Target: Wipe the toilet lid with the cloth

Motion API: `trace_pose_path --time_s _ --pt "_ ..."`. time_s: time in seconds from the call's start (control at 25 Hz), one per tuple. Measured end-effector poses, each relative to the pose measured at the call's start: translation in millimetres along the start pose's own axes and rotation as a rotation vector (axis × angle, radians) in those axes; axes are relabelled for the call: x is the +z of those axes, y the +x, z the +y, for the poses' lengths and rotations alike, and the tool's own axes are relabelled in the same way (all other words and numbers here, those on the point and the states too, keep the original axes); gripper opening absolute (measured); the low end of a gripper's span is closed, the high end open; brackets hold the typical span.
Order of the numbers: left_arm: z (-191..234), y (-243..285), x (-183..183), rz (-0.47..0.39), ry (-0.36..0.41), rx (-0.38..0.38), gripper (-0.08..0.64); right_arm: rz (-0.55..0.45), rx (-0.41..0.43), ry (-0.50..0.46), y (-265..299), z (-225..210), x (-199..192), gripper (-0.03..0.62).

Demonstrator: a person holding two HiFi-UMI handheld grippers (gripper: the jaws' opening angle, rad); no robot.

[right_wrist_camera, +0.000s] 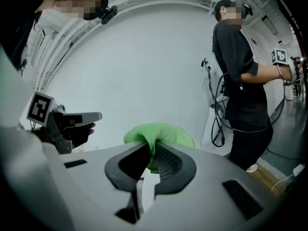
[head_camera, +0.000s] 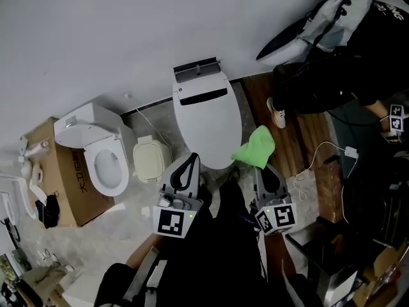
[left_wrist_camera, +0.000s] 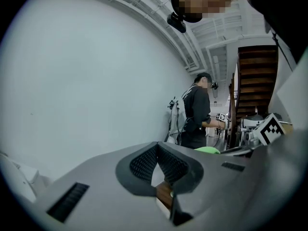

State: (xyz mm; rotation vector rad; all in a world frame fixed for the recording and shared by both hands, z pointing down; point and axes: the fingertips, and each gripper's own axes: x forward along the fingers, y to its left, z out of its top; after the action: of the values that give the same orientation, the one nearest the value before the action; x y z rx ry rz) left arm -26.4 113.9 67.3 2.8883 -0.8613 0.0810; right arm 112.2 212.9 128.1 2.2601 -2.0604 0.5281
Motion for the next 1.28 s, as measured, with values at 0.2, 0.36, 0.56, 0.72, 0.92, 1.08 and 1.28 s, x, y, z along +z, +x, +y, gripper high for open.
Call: trace_pose_path --time_s 0.2,0.36,0.56,0.72,0.92,1.08,1.28 --pt "11.2 31.6 -7.6 0.007 0.001 0.043 0.009 0.031 0.041 -0.001 49.5 -32.8 -6.1 0.038" --pt "19.9 55.5 -14.7 0.031 -0.018 0.099 0.009 0.090 0.085 -0.026 98.5 -61.3 -15.9 0.038" --pt "31.4 97.5 -21.7 0.061 -0.042 0.151 0.009 0.156 0.145 -0.047 158.2 -94.7 -22.5 0.038" --pt "41.4 130.3 -32.5 0.086 -0.056 0.214 0.009 0.197 0.190 -0.059 204.8 -121.1 -28.7 0.038" --pt "43.2 162.6 -41.6 0.100 -0.066 0.248 0.009 0.255 0.238 -0.094 258.0 -150.5 -35.7 0.038" --pt "44.3 187.4 -49.5 0.076 -0.060 0.242 0.009 0.315 0.276 -0.128 305.1 -170.1 -55.8 0.038" --pt "52.1 207.6 -68.4 0.093 -0.074 0.311 0.009 0.374 0.310 -0.172 359.9 -186.3 -91.6 0.038"
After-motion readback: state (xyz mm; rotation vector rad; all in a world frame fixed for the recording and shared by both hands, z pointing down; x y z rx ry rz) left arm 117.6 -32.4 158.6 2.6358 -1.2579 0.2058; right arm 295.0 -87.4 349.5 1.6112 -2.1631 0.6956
